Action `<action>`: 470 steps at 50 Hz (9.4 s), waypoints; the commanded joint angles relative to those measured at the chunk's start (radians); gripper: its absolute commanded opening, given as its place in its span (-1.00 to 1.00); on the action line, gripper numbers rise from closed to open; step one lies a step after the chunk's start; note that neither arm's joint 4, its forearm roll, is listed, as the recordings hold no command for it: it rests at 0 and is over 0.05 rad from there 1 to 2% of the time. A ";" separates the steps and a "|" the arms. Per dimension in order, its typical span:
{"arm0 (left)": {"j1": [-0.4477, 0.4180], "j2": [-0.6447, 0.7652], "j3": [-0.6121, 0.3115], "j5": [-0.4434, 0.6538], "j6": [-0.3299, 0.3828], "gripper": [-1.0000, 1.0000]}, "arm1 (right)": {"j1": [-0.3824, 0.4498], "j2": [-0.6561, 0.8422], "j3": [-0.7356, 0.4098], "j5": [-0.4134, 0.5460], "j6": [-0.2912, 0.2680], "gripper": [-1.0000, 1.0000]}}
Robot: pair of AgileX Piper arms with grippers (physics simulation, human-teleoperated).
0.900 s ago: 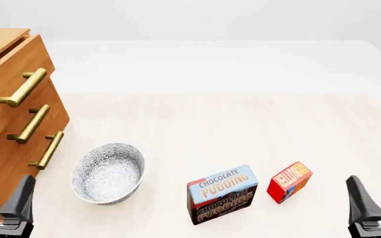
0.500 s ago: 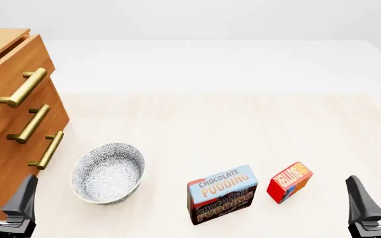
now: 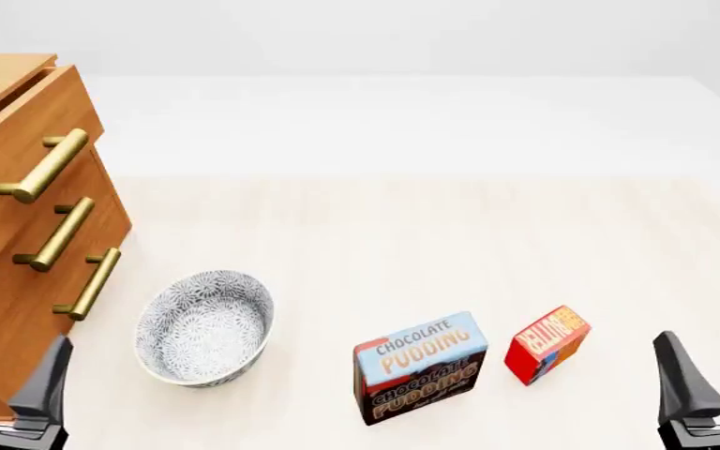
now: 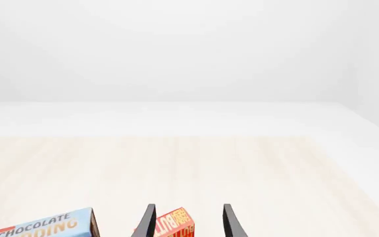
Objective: Put the butter at the back in the top drawer of the cabinet and close it.
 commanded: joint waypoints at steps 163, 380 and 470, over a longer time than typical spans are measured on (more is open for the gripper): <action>-0.009 0.552 -0.363 -0.141 0.964 1.00 | 0.000 0.000 0.000 0.000 0.000 1.00; 0.153 1.019 -0.395 -0.524 1.089 1.00 | 0.000 0.000 0.000 0.000 0.000 1.00; 0.080 1.017 -0.367 -0.541 1.088 -1.00 | 0.000 0.000 0.000 0.000 0.000 1.00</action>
